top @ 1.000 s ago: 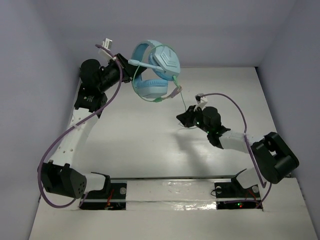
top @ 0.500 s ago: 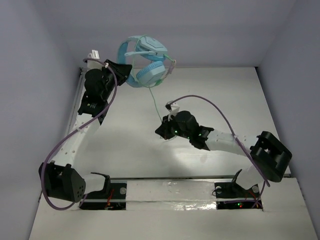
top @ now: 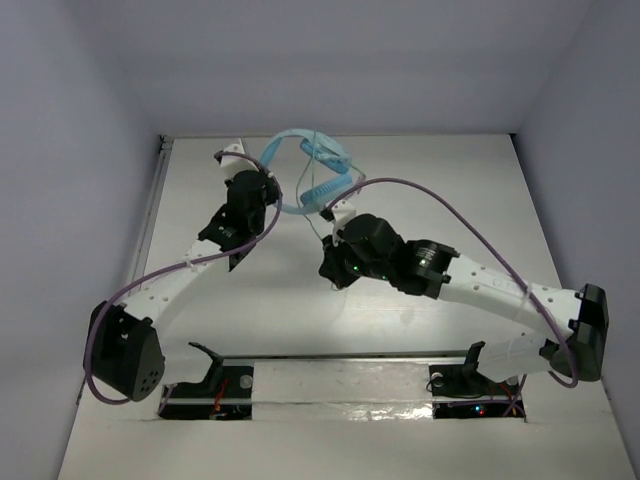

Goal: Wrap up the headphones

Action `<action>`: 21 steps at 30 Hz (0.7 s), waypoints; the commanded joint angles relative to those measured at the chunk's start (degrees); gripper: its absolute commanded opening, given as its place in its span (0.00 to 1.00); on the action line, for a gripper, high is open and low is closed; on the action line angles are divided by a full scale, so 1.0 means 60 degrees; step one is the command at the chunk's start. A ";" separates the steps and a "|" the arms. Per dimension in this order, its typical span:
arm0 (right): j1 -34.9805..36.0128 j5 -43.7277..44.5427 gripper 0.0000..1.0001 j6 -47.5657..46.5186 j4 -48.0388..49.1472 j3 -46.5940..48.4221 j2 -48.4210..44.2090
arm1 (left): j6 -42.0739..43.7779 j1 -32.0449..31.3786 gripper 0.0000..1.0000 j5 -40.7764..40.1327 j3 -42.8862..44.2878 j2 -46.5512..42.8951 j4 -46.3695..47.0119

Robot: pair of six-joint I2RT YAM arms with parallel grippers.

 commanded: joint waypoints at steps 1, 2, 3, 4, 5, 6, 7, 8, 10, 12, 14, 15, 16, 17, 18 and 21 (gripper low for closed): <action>0.0089 0.1017 0.00 -0.0564 -0.2065 0.1088 -0.0534 | 0.0482 -0.0457 0.00 -0.1133 -0.0380 0.0035 0.0833; 0.0089 0.1194 0.00 -0.0622 -0.2488 0.1265 -0.0578 | 0.0571 -0.0908 0.00 -0.1540 -0.0425 0.0124 0.0673; 0.0089 0.1385 0.00 -0.0753 -0.2681 0.1426 -0.0564 | 0.0645 -0.1130 0.00 -0.1689 -0.0469 0.0226 0.0556; 0.0089 0.1677 0.00 -0.0827 -0.2915 0.1791 -0.0549 | 0.0704 -0.1321 0.00 -0.1821 -0.0484 0.0401 0.0438; 0.0089 0.1825 0.00 -0.0900 -0.3323 0.1954 -0.0520 | 0.0777 -0.1497 0.00 -0.2040 -0.0527 0.0490 0.0220; 0.0089 0.1986 0.00 -0.0959 -0.3458 0.2086 -0.0505 | 0.0835 -0.1803 0.00 -0.2158 -0.0615 0.0534 0.0131; 0.0089 0.2147 0.00 -0.1105 -0.3575 0.2189 -0.0462 | 0.0909 -0.1951 0.00 -0.2189 -0.0688 0.0593 0.0086; 0.0089 0.2482 0.00 -0.1164 -0.3707 0.2393 -0.0447 | 0.0967 -0.2069 0.00 -0.2218 -0.0733 0.0622 -0.0074; 0.0089 0.2573 0.00 -0.1457 -0.3825 0.2526 -0.0418 | 0.0982 -0.2316 0.00 -0.2160 -0.0879 0.0623 -0.0236; 0.0089 0.2456 0.00 -0.1720 -0.3986 0.2862 -0.0286 | 0.1157 -0.2537 0.00 -0.1954 -0.0909 0.0637 -0.0280; 0.0089 0.2616 0.00 -0.1911 -0.4437 0.3097 0.0020 | 0.1319 -0.2948 0.00 -0.2027 -0.0894 0.0637 -0.0440; 0.0089 0.2806 0.00 -0.1883 -0.4731 0.3461 0.0167 | 0.1363 -0.3050 0.00 -0.2057 -0.0851 0.0623 -0.0572; 0.0089 0.3127 0.00 -0.1912 -0.4966 0.3609 0.0270 | 0.1378 -0.3051 0.00 -0.2115 -0.0865 0.0565 -0.0689; 0.0089 0.3260 0.00 -0.1970 -0.5200 0.3698 0.0329 | 0.1393 -0.3167 0.00 -0.2029 -0.0908 0.0535 -0.0836; 0.0089 0.3421 0.00 -0.2058 -0.5290 0.3844 0.0330 | 0.1480 -0.3169 0.00 -0.1839 -0.1039 0.0477 -0.0823; 0.0089 0.4007 0.00 -0.2088 -0.5758 0.4224 0.0461 | 0.1598 -0.3388 0.00 -0.1691 -0.1289 0.0345 -0.0910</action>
